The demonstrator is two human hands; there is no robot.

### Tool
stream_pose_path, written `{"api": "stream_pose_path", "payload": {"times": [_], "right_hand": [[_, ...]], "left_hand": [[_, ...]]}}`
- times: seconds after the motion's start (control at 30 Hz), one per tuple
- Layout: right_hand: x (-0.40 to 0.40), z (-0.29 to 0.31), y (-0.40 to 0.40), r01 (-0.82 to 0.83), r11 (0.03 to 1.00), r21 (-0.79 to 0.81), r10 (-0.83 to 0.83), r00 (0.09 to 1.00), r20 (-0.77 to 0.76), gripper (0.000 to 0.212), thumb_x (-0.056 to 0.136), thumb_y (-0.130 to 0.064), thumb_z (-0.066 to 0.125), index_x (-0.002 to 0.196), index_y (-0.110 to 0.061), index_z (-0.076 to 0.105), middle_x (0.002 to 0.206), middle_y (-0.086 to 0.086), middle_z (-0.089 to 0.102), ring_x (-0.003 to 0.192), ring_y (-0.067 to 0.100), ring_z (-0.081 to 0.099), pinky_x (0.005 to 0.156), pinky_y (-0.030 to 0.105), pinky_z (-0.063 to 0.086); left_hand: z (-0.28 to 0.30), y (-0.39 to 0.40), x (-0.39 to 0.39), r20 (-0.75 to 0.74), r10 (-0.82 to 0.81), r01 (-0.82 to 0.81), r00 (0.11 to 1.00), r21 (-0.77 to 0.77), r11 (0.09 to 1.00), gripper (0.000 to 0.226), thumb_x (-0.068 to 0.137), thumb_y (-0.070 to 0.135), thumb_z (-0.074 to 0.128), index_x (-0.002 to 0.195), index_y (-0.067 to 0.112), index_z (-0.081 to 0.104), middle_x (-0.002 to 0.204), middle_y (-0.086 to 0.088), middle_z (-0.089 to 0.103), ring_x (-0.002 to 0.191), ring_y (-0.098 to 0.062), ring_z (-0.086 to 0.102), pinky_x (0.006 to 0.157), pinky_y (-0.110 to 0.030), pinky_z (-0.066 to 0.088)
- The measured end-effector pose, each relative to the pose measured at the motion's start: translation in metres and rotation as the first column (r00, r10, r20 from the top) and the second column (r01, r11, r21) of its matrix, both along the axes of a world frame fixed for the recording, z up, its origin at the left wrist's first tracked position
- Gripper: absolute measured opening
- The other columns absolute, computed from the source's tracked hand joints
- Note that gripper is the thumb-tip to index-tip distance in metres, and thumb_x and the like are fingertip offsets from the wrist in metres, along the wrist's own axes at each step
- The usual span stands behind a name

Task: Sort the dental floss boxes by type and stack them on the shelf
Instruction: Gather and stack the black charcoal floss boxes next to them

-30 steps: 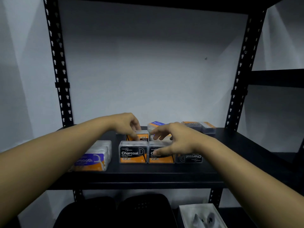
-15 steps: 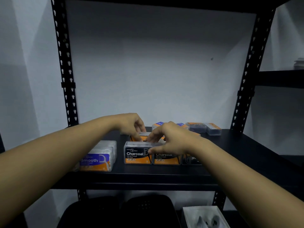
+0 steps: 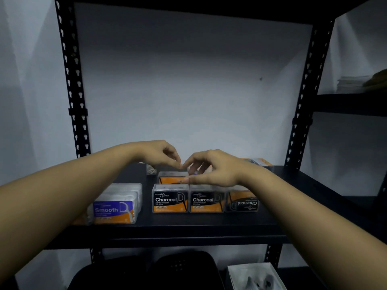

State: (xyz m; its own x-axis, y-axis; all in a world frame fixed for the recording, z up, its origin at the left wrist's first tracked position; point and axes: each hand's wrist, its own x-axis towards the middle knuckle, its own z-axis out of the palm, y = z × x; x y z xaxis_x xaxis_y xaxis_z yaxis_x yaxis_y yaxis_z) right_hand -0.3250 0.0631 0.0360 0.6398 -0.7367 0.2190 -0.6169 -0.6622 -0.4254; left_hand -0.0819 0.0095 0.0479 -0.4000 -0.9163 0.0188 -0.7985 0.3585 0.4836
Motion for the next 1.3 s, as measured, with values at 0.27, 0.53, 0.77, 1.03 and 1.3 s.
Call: {"api": "stream_pose_path", "payload": {"times": [0.27,0.53,0.77,1.03,1.3], "right_hand": [[-0.029,0.069,-0.022,0.269,0.962,-0.033,-0.270,0.941,-0.204,0.048,0.081,-0.053,0.080,0.120,-0.029,0.065,0.105,-0.007,0.074,0.084,0.013,0.070,0.068,0.029,0.056],[-0.049,0.077,0.015,0.556,0.830,0.027,-0.458,0.709,-0.536,0.044,0.087,-0.044,0.078,0.115,-0.011,0.069,0.104,0.006,0.077,0.084,0.024,0.073,0.062,0.031,0.062],[-0.078,0.064,0.039,0.665,0.744,0.071,-0.513,0.636,-0.577,0.046,0.091,-0.041,0.075,0.121,-0.006,0.067,0.117,0.014,0.073,0.102,0.032,0.073,0.037,0.019,0.049],[-0.118,0.055,0.016,0.687,0.727,0.017,-0.565,0.612,-0.553,0.036,0.094,-0.035,0.069,0.118,-0.008,0.071,0.113,0.010,0.075,0.088,0.026,0.072,0.047,0.023,0.050],[-0.146,0.036,-0.037,0.690,0.723,0.025,-0.553,0.601,-0.577,0.031,0.092,-0.035,0.070,0.112,-0.010,0.071,0.106,0.006,0.076,0.085,0.024,0.074,0.056,0.030,0.052]], "left_hand": [[0.054,0.009,-0.024,0.152,0.108,-0.103,0.982,-0.042,0.994,0.033,0.082,0.051,0.076,0.096,0.022,0.074,0.102,0.002,0.073,0.099,-0.017,0.069,0.078,-0.036,0.059],[0.067,0.049,-0.068,0.346,0.092,-0.116,0.934,0.050,0.992,0.035,0.086,0.048,0.073,0.096,0.014,0.076,0.098,0.002,0.076,0.097,-0.020,0.072,0.089,-0.046,0.059],[0.057,0.053,-0.093,0.360,0.079,-0.110,0.930,0.067,0.992,0.041,0.085,0.044,0.076,0.113,0.015,0.065,0.108,-0.003,0.072,0.100,-0.023,0.072,0.091,-0.050,0.058],[0.048,0.012,-0.143,0.306,0.027,-0.029,0.952,0.002,1.000,0.043,0.083,0.042,0.078,0.116,0.018,0.064,0.105,-0.001,0.069,0.095,-0.021,0.072,0.085,-0.044,0.061],[0.027,-0.044,-0.188,0.326,-0.005,0.023,0.945,-0.052,0.998,0.036,0.082,0.040,0.079,0.109,0.019,0.068,0.093,0.001,0.065,0.081,-0.018,0.065,0.074,-0.037,0.060]]}}
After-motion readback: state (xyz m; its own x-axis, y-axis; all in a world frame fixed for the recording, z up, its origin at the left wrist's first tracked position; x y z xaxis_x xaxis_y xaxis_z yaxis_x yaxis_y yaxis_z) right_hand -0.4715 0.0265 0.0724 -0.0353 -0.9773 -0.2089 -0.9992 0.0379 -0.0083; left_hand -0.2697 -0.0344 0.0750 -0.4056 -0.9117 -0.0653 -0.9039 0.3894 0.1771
